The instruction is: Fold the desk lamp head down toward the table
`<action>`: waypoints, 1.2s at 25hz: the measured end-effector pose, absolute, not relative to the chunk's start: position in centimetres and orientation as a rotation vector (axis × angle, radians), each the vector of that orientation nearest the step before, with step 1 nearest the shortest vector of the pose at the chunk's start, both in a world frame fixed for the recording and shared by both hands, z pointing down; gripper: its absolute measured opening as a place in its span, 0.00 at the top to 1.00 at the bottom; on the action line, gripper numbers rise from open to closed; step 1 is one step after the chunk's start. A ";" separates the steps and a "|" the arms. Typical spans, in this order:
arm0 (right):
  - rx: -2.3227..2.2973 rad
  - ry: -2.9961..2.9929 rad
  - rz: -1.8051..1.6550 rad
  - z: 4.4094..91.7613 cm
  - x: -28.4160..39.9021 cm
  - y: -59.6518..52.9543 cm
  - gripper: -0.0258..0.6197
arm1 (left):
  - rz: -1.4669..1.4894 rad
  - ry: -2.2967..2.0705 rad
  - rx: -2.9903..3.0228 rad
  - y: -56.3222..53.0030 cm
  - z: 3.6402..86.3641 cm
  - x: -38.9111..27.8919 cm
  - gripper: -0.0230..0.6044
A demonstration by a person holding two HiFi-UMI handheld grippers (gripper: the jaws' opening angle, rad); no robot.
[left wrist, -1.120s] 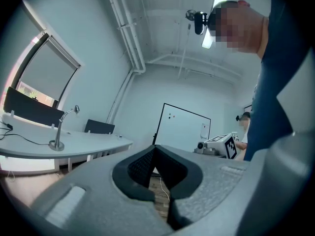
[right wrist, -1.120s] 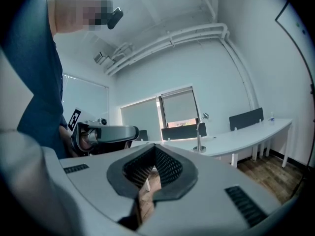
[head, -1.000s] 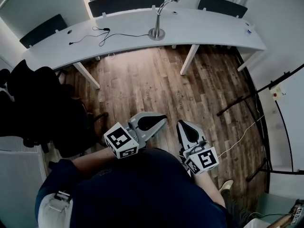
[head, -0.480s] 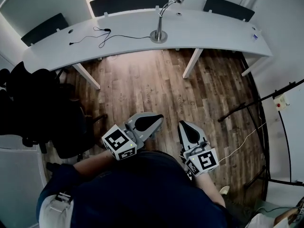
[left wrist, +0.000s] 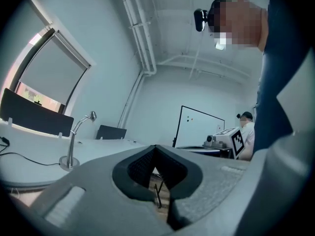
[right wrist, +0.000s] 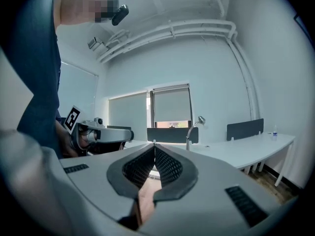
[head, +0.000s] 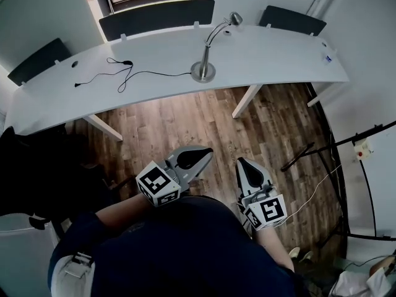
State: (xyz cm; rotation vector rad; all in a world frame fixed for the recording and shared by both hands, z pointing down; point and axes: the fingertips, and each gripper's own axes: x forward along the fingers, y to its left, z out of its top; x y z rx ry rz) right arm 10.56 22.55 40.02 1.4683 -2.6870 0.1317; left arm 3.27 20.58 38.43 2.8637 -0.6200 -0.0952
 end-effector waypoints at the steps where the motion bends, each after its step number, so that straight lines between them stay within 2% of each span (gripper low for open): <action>1: 1.475 -2.676 0.132 39.9 10.0 21.2 0.94 | -0.094 -0.604 2.867 19.3 38.2 2.7 0.96; 9: 1.483 -2.617 0.126 39.6 7.5 13.5 0.94 | -0.094 -0.580 2.835 11.4 38.6 -0.3 0.96; 16: 1.419 -2.657 0.122 40.3 9.4 7.4 0.94 | -0.099 -0.598 2.826 6.2 39.2 2.4 0.96; 30: 1.227 -2.771 0.106 40.6 17.2 -3.0 0.94 | -0.081 -0.846 2.781 -4.0 39.4 10.2 0.96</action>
